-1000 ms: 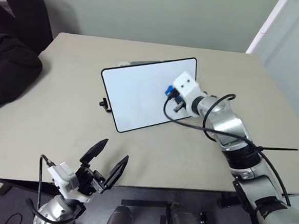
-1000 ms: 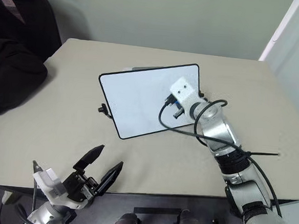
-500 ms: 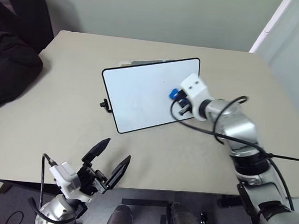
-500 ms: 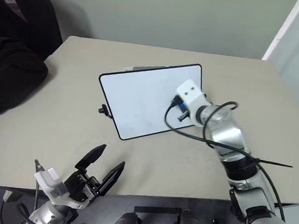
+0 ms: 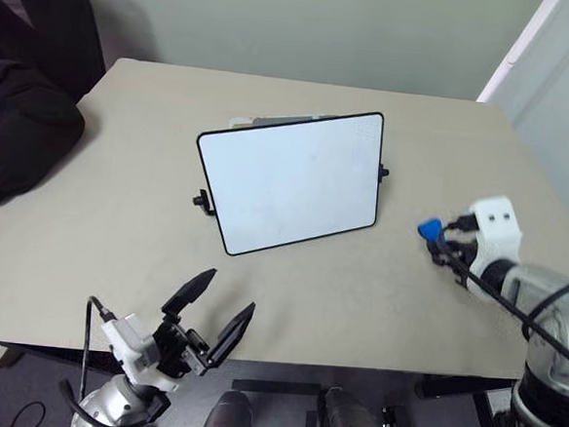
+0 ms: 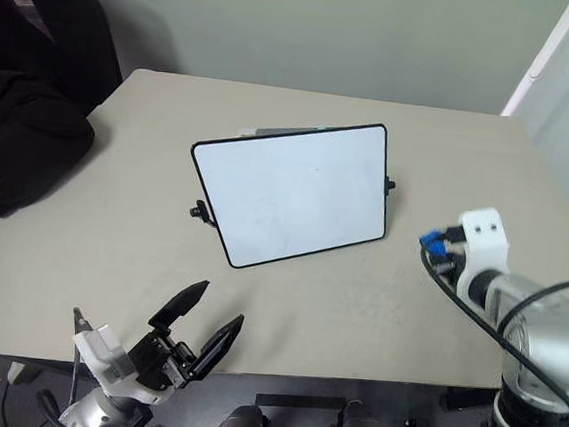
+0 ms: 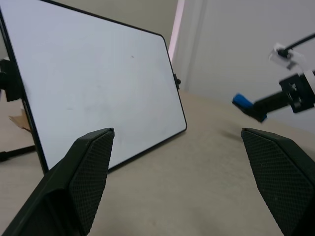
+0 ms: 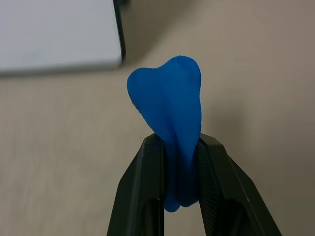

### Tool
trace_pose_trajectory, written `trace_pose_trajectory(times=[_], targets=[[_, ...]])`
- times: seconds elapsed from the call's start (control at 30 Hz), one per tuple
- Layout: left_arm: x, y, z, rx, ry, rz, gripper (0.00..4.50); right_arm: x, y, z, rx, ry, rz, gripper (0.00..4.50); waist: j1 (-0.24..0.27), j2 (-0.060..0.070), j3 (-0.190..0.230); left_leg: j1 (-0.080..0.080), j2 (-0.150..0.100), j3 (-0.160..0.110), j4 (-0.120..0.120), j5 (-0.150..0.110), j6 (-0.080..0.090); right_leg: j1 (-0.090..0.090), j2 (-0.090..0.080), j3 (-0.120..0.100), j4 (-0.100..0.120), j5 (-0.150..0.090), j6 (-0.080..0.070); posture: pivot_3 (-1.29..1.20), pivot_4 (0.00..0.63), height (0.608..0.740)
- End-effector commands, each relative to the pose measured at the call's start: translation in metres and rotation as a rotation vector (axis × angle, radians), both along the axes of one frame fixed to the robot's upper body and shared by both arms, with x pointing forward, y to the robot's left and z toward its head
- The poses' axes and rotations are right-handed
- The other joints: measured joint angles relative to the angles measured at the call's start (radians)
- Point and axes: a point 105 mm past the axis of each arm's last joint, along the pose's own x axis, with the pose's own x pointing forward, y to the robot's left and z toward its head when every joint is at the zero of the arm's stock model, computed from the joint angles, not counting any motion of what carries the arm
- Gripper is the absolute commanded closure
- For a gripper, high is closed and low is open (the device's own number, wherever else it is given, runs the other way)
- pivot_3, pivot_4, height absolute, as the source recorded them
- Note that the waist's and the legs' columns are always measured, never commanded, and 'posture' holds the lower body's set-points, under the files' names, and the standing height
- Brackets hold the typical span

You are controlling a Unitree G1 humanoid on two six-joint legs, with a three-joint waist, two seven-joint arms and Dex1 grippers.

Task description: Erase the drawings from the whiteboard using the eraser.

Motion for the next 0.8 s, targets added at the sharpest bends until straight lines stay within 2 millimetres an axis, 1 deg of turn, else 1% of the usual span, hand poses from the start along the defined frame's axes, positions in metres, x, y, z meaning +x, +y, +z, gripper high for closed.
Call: trace_pose_trajectory(times=[0.03,0.13,0.2,0.27,0.33,0.37,0.47,0.53,0.6,0.67,0.8], targets=[[-0.003,-0.005,0.009,-0.003,-0.047,-0.018,0.00,-0.001,0.004,0.006,0.000,-0.033,0.006,3.51,-0.003,0.000,0.000,0.000,0.000,0.000,0.000,0.000,0.001,0.001,0.000,0.000,0.000,0.000,0.000,0.00,0.150,0.740],[-0.004,-0.006,0.010,-0.005,-0.048,-0.022,0.00,0.002,0.004,0.006,0.015,-0.040,-0.009,2.74,-0.003,0.000,0.000,0.002,0.000,0.000,-0.001,-0.002,0.007,0.004,0.001,0.000,0.000,0.000,0.001,0.00,0.150,0.740],[-0.005,-0.007,0.010,-0.006,-0.049,-0.025,0.00,0.002,0.000,0.008,0.012,-0.053,-0.030,2.04,-0.003,0.000,0.000,0.005,0.000,0.000,0.000,-0.004,0.011,0.003,0.001,0.000,0.000,0.000,0.000,0.00,0.150,0.740],[-0.006,-0.008,0.011,-0.007,-0.049,-0.023,0.00,-0.001,-0.004,0.008,0.005,-0.078,-0.037,1.33,-0.002,0.000,0.000,0.004,0.000,0.000,0.000,-0.004,0.011,0.003,0.001,0.000,0.000,0.000,0.000,0.00,0.150,0.740],[-0.006,-0.007,0.011,-0.007,-0.048,-0.019,0.00,-0.008,-0.003,0.009,-0.003,-0.108,-0.016,0.69,0.004,0.000,0.000,0.004,0.000,0.000,0.000,-0.004,0.011,0.003,0.001,0.000,0.000,-0.002,0.000,0.00,0.150,0.740],[-0.006,-0.006,0.011,-0.007,-0.047,-0.017,0.00,-0.012,0.000,0.014,-0.011,-0.164,0.011,0.35,0.007,0.000,0.000,0.003,0.000,0.000,0.000,-0.004,0.011,0.003,0.001,0.000,0.000,-0.003,0.000,0.00,0.150,0.740],[-0.006,-0.006,0.010,-0.006,-0.043,-0.018,0.00,-0.025,0.014,0.043,-0.050,-0.446,0.106,0.35,0.009,0.001,0.000,0.002,0.000,-0.001,0.000,-0.005,0.012,0.003,0.001,0.000,0.000,-0.006,0.003,0.00,0.150,0.740],[-0.007,-0.007,0.009,-0.005,-0.039,-0.022,0.00,-0.040,0.030,0.044,0.028,-0.494,0.199,0.35,0.009,0.000,-0.001,0.001,0.000,0.000,-0.001,-0.007,0.016,0.004,0.001,0.000,0.000,-0.007,0.005,0.00,0.150,0.740],[-0.008,-0.008,0.008,-0.005,-0.038,-0.027,0.00,-0.050,0.043,0.042,0.109,-0.516,0.253,0.35,0.009,-0.001,-0.001,0.002,0.000,0.000,-0.001,-0.010,0.021,0.007,0.001,-0.001,0.000,-0.009,0.009,0.00,0.150,0.740],[-0.009,-0.010,0.008,-0.005,-0.037,-0.031,0.00,-0.053,0.048,0.041,0.151,-0.540,0.260,0.35,0.007,-0.001,-0.001,0.002,0.000,0.000,-0.001,-0.011,0.022,0.007,0.001,-0.001,0.000,-0.010,0.009,0.00,0.150,0.740],[-0.010,-0.010,0.007,-0.007,-0.035,-0.034,0.00,-0.054,0.051,0.035,0.213,-0.558,0.246,0.35,0.006,-0.001,-0.001,0.003,0.000,0.000,0.000,-0.011,0.021,0.007,0.001,0.000,0.000,-0.010,0.008,0.00,0.150,0.740]])
